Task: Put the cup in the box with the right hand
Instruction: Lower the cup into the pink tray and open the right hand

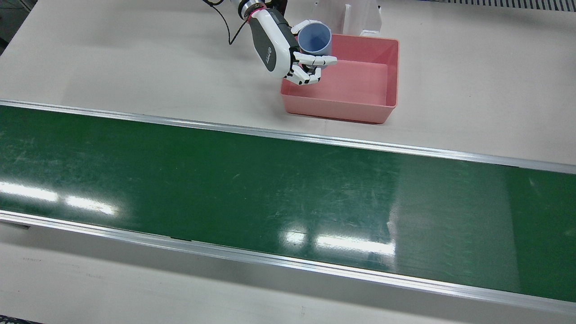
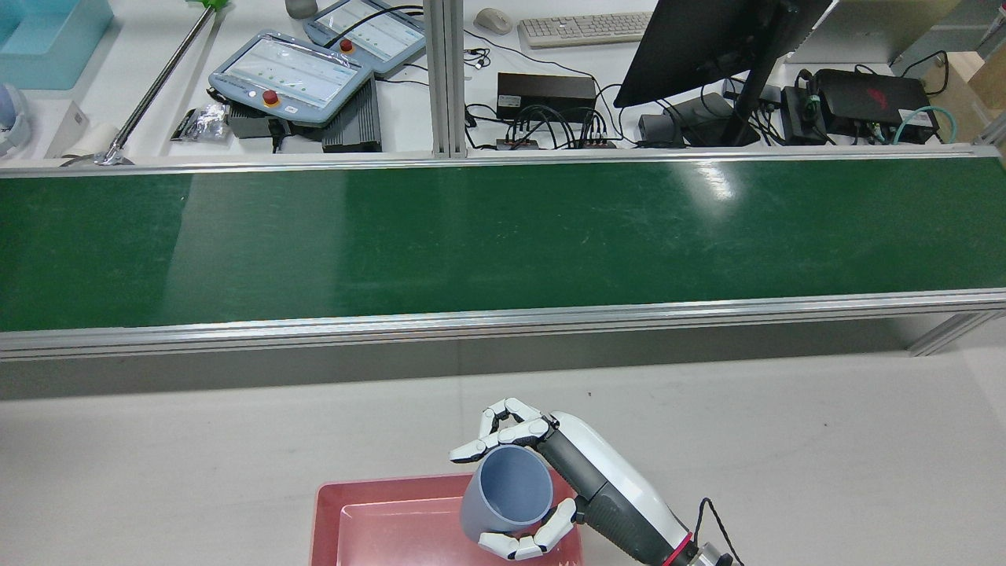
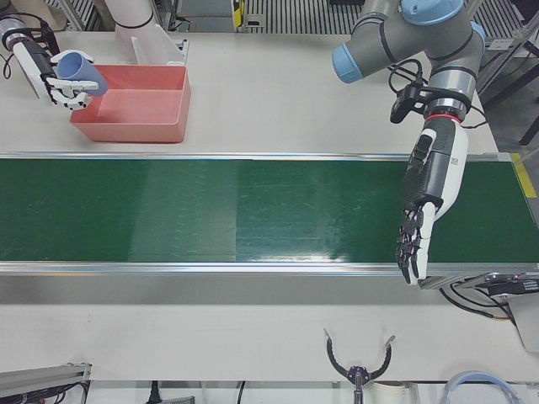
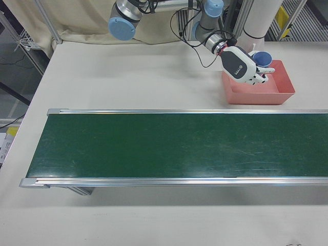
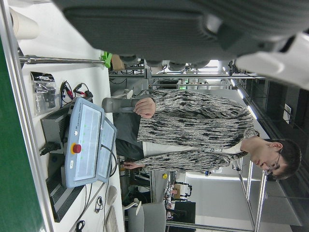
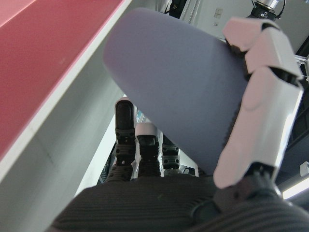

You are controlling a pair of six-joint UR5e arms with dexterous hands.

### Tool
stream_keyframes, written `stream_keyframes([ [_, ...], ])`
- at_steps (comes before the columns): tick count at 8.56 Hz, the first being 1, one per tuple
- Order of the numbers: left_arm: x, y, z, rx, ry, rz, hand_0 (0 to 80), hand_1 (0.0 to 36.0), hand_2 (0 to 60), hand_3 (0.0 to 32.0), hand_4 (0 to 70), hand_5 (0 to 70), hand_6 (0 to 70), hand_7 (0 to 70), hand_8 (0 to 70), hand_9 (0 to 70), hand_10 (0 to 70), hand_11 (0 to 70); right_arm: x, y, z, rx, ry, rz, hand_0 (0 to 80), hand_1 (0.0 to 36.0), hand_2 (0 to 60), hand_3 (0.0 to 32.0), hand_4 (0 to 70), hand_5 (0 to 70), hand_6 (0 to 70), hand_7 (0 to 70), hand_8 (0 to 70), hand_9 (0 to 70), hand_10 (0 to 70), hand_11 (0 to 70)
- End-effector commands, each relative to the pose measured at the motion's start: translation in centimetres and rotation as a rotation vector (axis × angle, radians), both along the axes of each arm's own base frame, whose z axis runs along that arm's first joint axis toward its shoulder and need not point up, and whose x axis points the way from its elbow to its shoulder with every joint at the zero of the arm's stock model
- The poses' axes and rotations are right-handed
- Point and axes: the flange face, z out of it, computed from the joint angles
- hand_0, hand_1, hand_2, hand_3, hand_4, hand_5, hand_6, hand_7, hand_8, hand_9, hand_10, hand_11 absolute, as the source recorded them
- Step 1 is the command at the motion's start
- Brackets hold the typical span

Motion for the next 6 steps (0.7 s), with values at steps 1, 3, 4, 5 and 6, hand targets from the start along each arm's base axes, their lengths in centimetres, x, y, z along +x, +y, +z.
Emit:
stream_keyframes([
  [1, 0.0, 0.0, 0.0, 0.000, 0.000, 0.000, 0.0, 0.0, 0.0, 0.0, 0.0, 0.0, 0.0, 0.0, 0.0, 0.0, 0.0, 0.0, -0.3, 0.3, -0.2, 0.002, -0.019, -0.009, 53.3, 8.6, 0.0, 0.0, 18.7, 4.5, 2.7, 7.7, 6.0, 10.7, 0.0, 0.0],
  [3, 0.0, 0.0, -0.1, 0.001, 0.000, 0.000, 0.0, 0.0, 0.0, 0.0, 0.0, 0.0, 0.0, 0.0, 0.0, 0.0, 0.0, 0.0, -0.2, 0.4, -0.3, 0.002, -0.025, -0.013, 50.1, 7.0, 1.4, 0.0, 19.3, 3.7, 3.1, 10.3, 7.3, 13.2, 0.0, 0.0],
  [4, 0.0, 0.0, 0.0, 0.000, 0.000, 0.000, 0.0, 0.0, 0.0, 0.0, 0.0, 0.0, 0.0, 0.0, 0.0, 0.0, 0.0, 0.0, -0.1, 0.4, -0.3, 0.001, -0.027, -0.014, 49.2, 9.1, 4.6, 0.0, 17.0, 3.8, 3.3, 11.2, 7.7, 13.9, 0.0, 0.0],
  [5, 0.0, 0.0, -0.1, 0.001, 0.000, 0.000, 0.0, 0.0, 0.0, 0.0, 0.0, 0.0, 0.0, 0.0, 0.0, 0.0, 0.0, 0.0, 0.3, 0.4, -0.7, 0.002, -0.037, -0.014, 50.3, 6.5, 0.0, 0.0, 21.7, 3.7, 3.5, 12.3, 8.0, 14.6, 0.0, 0.0],
  [6, 0.0, 0.0, 0.0, 0.000, 0.000, 0.000, 0.0, 0.0, 0.0, 0.0, 0.0, 0.0, 0.0, 0.0, 0.0, 0.0, 0.0, 0.0, 0.8, 0.3, -1.0, 0.004, -0.048, -0.014, 49.3, 7.4, 1.9, 0.0, 20.0, 3.8, 3.7, 13.1, 8.3, 15.1, 0.0, 0.0],
])
